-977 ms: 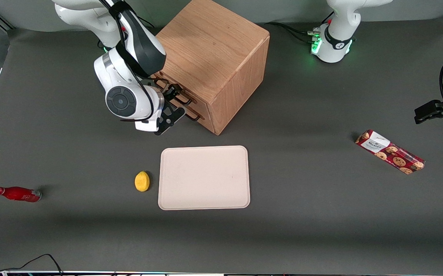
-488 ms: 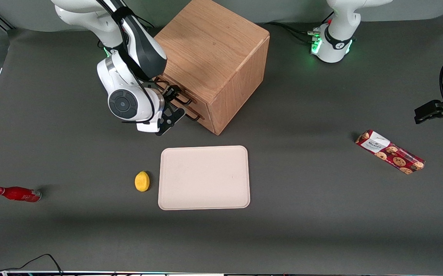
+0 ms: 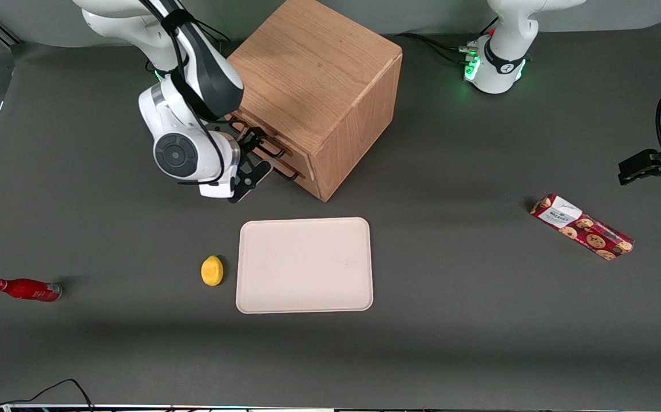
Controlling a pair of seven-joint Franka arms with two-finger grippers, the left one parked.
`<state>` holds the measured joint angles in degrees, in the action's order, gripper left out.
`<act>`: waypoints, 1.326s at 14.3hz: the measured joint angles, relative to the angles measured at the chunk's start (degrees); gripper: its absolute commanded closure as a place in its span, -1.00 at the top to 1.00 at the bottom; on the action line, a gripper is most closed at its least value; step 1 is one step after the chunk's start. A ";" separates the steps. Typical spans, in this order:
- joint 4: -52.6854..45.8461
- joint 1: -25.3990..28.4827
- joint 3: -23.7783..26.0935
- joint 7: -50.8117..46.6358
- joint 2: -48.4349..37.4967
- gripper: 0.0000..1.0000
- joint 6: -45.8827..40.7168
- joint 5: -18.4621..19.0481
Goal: Open upper drawer
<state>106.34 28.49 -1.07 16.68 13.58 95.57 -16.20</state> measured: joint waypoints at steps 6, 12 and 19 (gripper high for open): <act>0.13 -1.49 -0.03 2.51 0.00 1.00 1.09 0.00; -0.14 -3.45 -0.09 5.52 0.03 1.00 1.57 0.00; -1.51 -4.49 -0.20 11.00 0.79 1.00 2.14 0.00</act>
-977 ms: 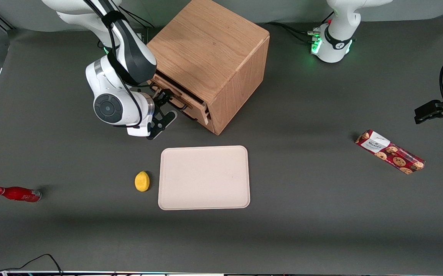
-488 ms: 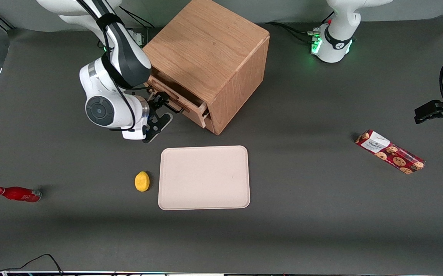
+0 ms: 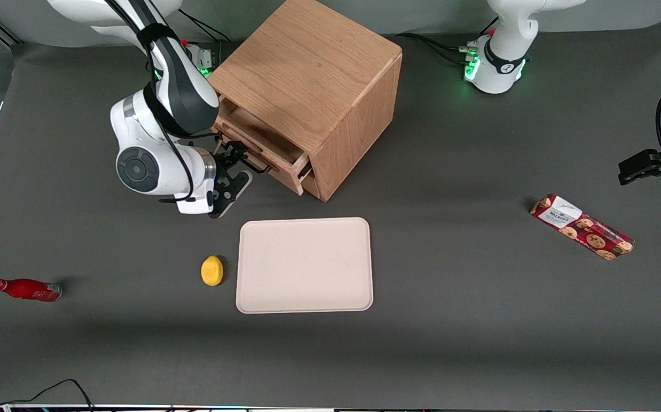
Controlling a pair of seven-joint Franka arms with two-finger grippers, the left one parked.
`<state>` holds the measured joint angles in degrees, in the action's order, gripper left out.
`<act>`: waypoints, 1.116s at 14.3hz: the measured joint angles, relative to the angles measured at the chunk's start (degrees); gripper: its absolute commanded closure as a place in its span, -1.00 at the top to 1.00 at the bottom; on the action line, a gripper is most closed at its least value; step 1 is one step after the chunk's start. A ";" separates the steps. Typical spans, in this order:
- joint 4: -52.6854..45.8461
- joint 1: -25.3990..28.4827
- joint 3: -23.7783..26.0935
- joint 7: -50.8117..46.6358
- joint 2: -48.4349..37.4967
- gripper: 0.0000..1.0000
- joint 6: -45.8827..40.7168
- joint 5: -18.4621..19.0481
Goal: Open upper drawer
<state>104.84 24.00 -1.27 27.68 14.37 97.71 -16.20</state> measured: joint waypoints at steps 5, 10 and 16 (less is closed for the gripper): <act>-1.43 -1.50 -0.30 4.07 1.11 1.00 0.09 0.19; -3.23 -2.94 -0.48 7.34 2.38 1.00 0.13 0.31; -5.83 -4.94 -0.51 10.55 4.27 1.00 0.13 0.98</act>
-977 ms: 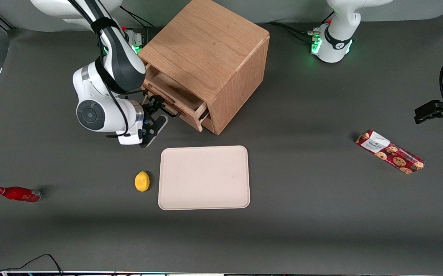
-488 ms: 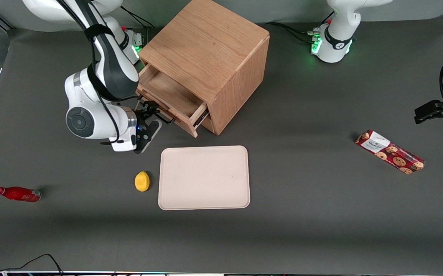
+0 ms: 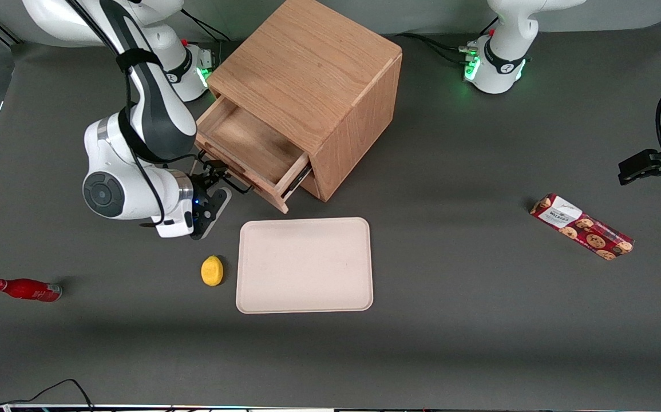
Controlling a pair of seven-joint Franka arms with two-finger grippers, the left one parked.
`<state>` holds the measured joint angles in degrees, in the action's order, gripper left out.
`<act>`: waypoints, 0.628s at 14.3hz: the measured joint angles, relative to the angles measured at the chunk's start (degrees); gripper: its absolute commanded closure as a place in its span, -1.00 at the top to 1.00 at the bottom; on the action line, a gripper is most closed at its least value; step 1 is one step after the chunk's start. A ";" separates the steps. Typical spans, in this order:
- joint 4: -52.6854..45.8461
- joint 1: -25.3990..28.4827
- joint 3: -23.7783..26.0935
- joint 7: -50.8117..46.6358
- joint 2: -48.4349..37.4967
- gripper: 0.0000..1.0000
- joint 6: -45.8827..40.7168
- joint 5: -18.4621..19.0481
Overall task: Open upper drawer
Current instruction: 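Pull the upper drawer outward from the cabinet with the right gripper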
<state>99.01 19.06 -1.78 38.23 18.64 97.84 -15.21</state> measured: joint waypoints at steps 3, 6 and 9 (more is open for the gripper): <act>-1.25 -0.62 0.00 1.61 0.52 1.00 0.00 0.32; -2.76 -1.34 -0.07 3.55 1.53 1.00 0.00 0.66; -4.17 -2.42 -0.09 4.75 2.36 1.00 0.00 2.23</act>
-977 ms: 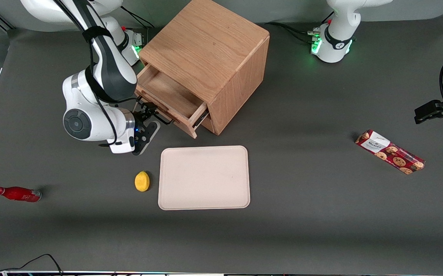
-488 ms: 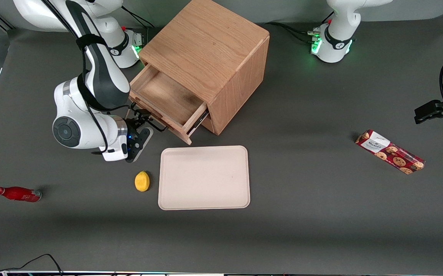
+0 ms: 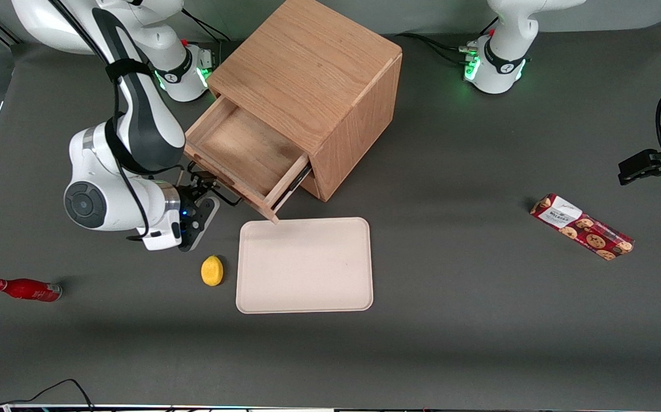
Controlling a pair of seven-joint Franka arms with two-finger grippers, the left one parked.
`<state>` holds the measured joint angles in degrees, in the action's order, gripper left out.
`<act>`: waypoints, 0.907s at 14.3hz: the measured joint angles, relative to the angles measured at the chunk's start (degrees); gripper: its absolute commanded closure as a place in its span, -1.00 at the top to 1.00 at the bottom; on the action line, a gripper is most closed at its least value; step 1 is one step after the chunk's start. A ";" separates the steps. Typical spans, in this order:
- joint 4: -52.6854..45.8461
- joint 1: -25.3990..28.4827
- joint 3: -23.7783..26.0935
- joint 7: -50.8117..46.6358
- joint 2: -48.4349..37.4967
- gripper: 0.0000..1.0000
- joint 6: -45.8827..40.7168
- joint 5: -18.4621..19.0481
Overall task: Open upper drawer
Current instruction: 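Pull the upper drawer outward from the cabinet with the right gripper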
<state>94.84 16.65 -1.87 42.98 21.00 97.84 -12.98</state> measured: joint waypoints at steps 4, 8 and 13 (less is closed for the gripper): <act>-2.26 -1.65 -0.02 3.00 1.60 1.00 0.00 0.43; -4.30 -2.60 -0.03 4.50 2.65 1.00 0.00 1.56; -6.62 -4.16 -0.05 7.30 4.30 1.00 0.01 1.95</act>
<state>88.22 12.49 -1.91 50.29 25.30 97.85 -11.03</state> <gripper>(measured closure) 0.000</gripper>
